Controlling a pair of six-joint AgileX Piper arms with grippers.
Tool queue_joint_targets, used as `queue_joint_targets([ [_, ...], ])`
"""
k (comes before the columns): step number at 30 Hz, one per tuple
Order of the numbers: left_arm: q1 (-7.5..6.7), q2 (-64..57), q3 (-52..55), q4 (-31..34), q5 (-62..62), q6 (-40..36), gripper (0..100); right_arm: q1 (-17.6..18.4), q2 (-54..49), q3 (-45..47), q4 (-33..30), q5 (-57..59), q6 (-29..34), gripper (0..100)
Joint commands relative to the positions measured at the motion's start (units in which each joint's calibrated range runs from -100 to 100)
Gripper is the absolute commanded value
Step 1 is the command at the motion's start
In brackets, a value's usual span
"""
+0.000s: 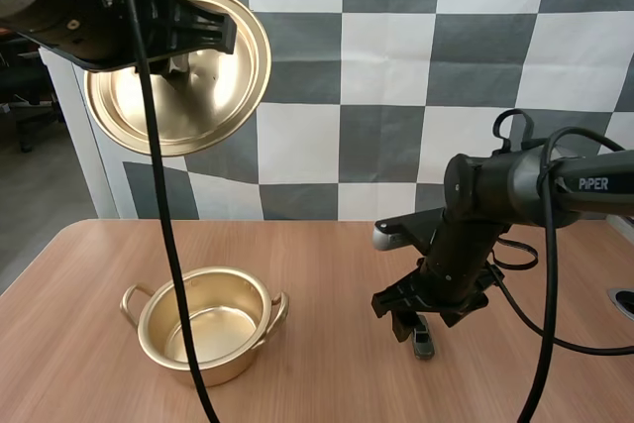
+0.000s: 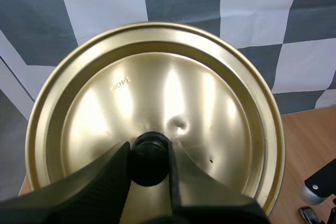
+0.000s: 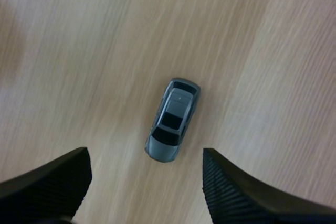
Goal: Open the pot, put the car inside, and close it
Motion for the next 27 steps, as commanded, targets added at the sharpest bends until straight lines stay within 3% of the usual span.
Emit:
queue_joint_targets([
  [1,0.00,-0.39,0.00,0.00,0.00,0.03,0,-0.01,0.75,-0.03,-0.04,-0.24,-0.04,100],
  [27,0.00,-0.61,0.00,0.00,0.00,0.12,0,-0.01,12.22,-0.03,-2.98,-9.49,-0.04,100],
])
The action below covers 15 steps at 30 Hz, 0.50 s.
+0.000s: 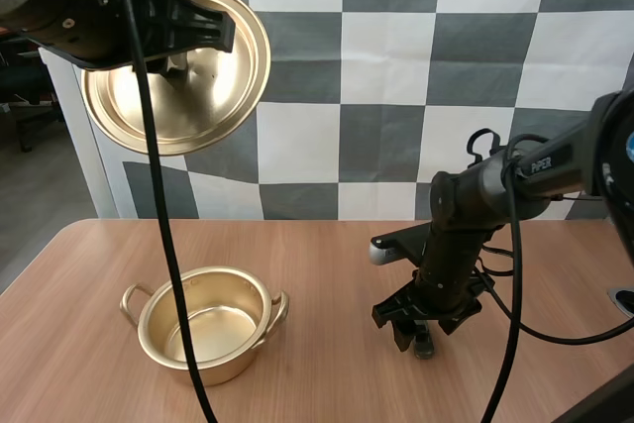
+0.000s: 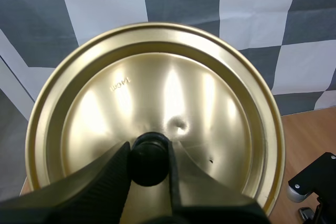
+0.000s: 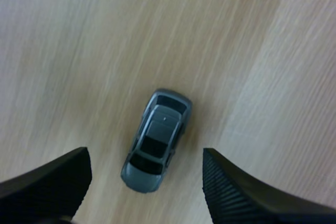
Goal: Open the pot, put the car inside, and close it
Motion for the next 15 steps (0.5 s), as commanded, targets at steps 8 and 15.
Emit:
queue_joint_targets([
  [8,0.00,0.01,0.00,0.00,0.00,0.40,0,-0.01,3.42,-0.03,-1.32,-1.07,-0.04,100],
  [15,0.00,0.01,0.00,0.00,0.00,0.40,0,-0.01,3.42,-0.03,-2.42,-3.94,2.12,31],
])
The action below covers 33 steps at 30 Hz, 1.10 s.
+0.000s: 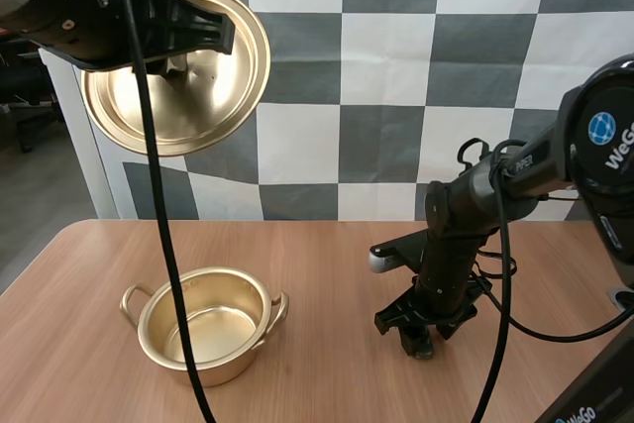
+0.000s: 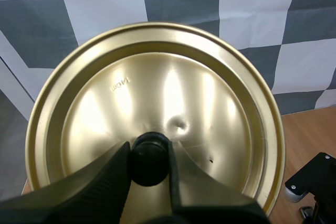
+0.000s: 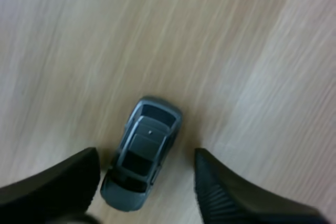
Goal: Open the pot, put the car inside, and close it
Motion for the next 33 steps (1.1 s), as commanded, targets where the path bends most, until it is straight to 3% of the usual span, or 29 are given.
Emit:
queue_joint_targets([
  [1,0.00,0.01,0.00,0.00,0.00,0.06,0,-0.01,-0.03,-0.03,-0.02,-0.68,2.74,10],
  [2,0.00,0.01,0.00,0.00,0.00,0.06,0,-0.01,-0.03,-0.03,-0.43,-1.13,3.27,0],
  [17,0.00,-0.27,0.00,0.00,0.00,0.61,0,-0.01,-3.17,-0.68,-0.33,-2.60,-0.05,0],
  [23,0.00,-1.55,0.00,0.00,0.00,0.63,0,-0.01,-11.70,-6.41,6.76,4.03,-2.62,0],
  [27,0.00,-3.69,0.00,1.16,0.00,0.63,0,-0.01,-18.16,-10.29,14.80,14.32,-8.02,0],
  [33,0.00,-8.13,0.00,5.89,0.00,0.63,0,-0.01,-25.95,-11.66,20.31,26.05,-14.07,0],
])
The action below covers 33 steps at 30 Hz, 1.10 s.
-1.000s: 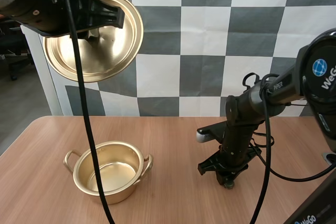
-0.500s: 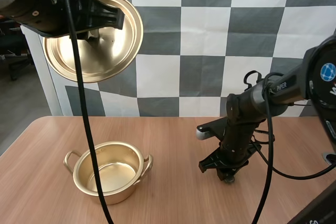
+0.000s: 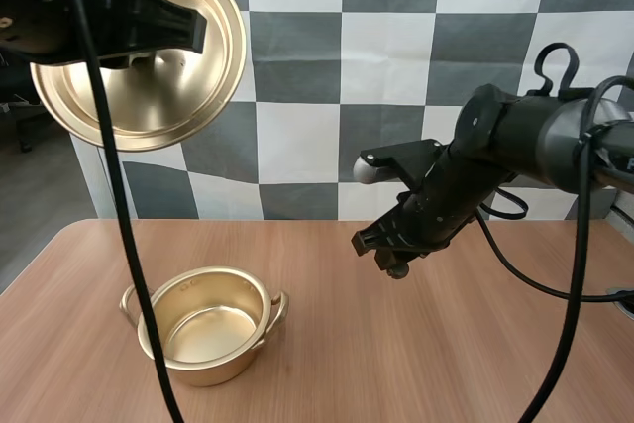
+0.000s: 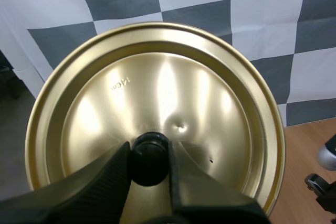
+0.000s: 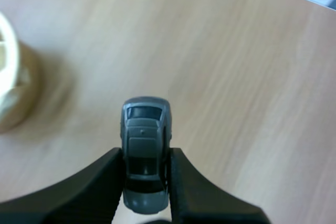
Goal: Open the pot, put the car inside, and close it
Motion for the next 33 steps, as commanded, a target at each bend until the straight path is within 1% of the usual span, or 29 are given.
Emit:
queue_joint_targets([
  [1,0.00,-1.93,0.00,1.41,0.00,0.02,0,-0.01,-2.90,0.01,2.48,6.15,-2.18,0],
  [4,0.00,-5.09,0.00,1.66,0.00,0.02,0,-0.01,-4.92,0.01,6.03,14.18,-5.48,0],
  [8,0.00,-9.32,0.00,1.66,0.00,-0.07,0,-0.01,-7.45,0.01,14.37,14.51,-11.40,0],
  [11,0.00,-11.63,0.00,1.66,0.00,-0.17,0,-0.01,-7.64,-1.12,19.69,14.51,-12.74,0],
  [12,0.00,-11.99,0.00,1.66,0.00,-0.17,0,0.18,-7.64,-1.58,20.51,14.51,-12.81,0],
  [15,0.00,-13.23,0.00,1.66,0.00,-0.17,0,1.29,-6.75,-4.17,21.52,14.51,-12.81,0],
  [18,0.00,-13.49,0.00,1.66,0.00,-0.17,0,3.39,-4.90,-6.90,21.52,14.51,-12.81,0],
  [23,0.00,-13.46,0.00,2.70,0.00,-0.17,0,8.15,-0.02,-8.87,21.29,14.51,-12.39,0],
  [27,0.00,-13.46,0.00,3.70,0.00,-0.17,0,11.19,5.18,-8.91,21.29,14.51,-12.39,0],
  [33,0.00,-13.46,0.00,4.26,0.00,-0.17,0,12.96,14.03,-10.15,20.29,14.51,-12.85,0],
])
